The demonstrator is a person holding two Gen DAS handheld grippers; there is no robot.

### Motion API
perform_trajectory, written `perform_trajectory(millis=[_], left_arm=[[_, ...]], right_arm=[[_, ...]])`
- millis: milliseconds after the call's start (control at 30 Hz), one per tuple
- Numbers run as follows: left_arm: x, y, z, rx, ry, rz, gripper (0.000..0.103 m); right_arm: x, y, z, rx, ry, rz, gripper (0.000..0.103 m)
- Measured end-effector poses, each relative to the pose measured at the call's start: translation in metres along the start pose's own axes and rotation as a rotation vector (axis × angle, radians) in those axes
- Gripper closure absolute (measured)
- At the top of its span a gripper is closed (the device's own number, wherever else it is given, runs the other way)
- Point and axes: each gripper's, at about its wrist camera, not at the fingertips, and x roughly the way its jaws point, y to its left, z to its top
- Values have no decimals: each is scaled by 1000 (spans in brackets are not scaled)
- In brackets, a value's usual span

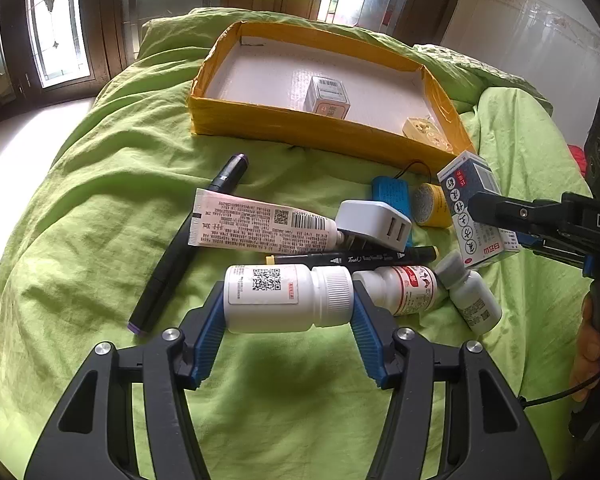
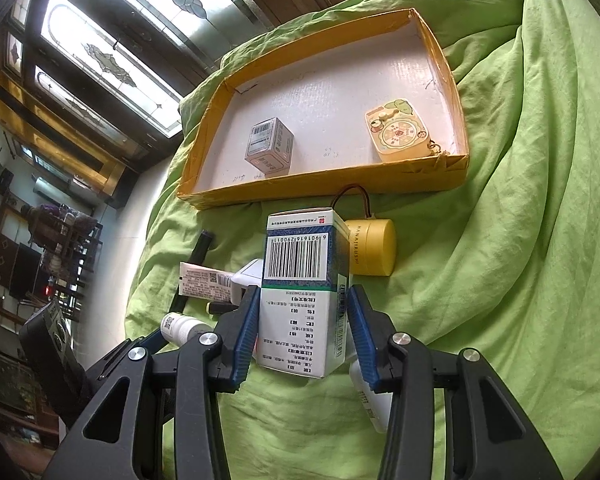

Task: Organize rigid objects
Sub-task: 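Lift the white pill bottle and blue-white box above the duvet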

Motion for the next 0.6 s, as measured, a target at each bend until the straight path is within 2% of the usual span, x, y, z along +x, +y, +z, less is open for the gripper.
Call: perform_trajectory(millis=[600], left_arm=[[-6, 5, 1, -28, -32, -17, 45]], right_arm=[[-7, 1, -2, -5, -26, -5, 64]])
